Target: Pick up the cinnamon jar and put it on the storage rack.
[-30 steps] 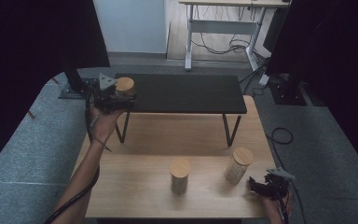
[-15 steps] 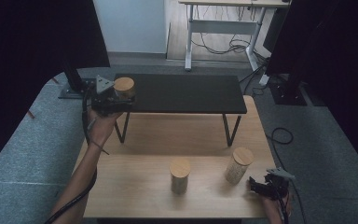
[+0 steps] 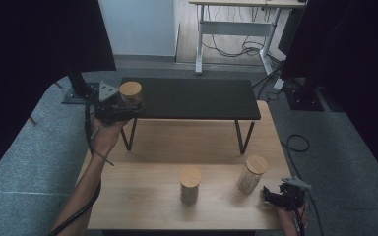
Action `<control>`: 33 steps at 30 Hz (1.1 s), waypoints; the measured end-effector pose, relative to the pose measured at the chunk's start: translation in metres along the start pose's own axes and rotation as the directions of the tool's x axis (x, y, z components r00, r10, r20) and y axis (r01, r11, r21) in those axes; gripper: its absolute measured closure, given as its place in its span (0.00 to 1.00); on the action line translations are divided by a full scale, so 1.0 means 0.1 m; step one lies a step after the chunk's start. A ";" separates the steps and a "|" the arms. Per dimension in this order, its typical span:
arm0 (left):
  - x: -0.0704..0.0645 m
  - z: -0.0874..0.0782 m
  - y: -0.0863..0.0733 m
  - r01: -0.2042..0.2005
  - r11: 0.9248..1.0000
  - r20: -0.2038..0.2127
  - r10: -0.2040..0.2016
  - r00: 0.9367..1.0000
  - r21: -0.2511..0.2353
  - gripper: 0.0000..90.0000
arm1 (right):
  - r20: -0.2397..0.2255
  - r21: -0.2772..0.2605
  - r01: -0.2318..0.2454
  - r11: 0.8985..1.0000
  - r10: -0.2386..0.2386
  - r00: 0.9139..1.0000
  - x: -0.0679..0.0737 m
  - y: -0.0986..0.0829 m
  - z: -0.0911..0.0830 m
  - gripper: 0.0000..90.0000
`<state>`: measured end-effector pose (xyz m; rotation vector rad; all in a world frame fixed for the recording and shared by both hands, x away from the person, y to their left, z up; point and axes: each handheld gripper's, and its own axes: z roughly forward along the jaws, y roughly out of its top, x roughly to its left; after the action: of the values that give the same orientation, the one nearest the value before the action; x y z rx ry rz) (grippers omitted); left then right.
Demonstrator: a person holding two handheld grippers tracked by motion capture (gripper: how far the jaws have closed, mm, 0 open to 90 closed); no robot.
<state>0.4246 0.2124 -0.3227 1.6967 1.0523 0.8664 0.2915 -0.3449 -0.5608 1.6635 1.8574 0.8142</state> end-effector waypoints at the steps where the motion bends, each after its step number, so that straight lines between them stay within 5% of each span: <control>1: 0.00 0.00 0.00 0.000 1.000 0.002 0.000 1.000 -0.001 0.08 | 0.000 0.000 0.000 1.000 0.000 1.000 0.00 0.00 0.00 0.07; 33: 0.04 -0.17 -0.22 0.021 0.999 0.024 -0.020 1.000 -0.031 0.08 | 0.000 0.000 0.000 1.000 0.000 1.000 0.00 0.00 0.00 0.07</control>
<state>0.4047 0.2260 -0.3376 1.6640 1.0338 0.8437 0.2915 -0.3449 -0.5608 1.6635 1.8575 0.8140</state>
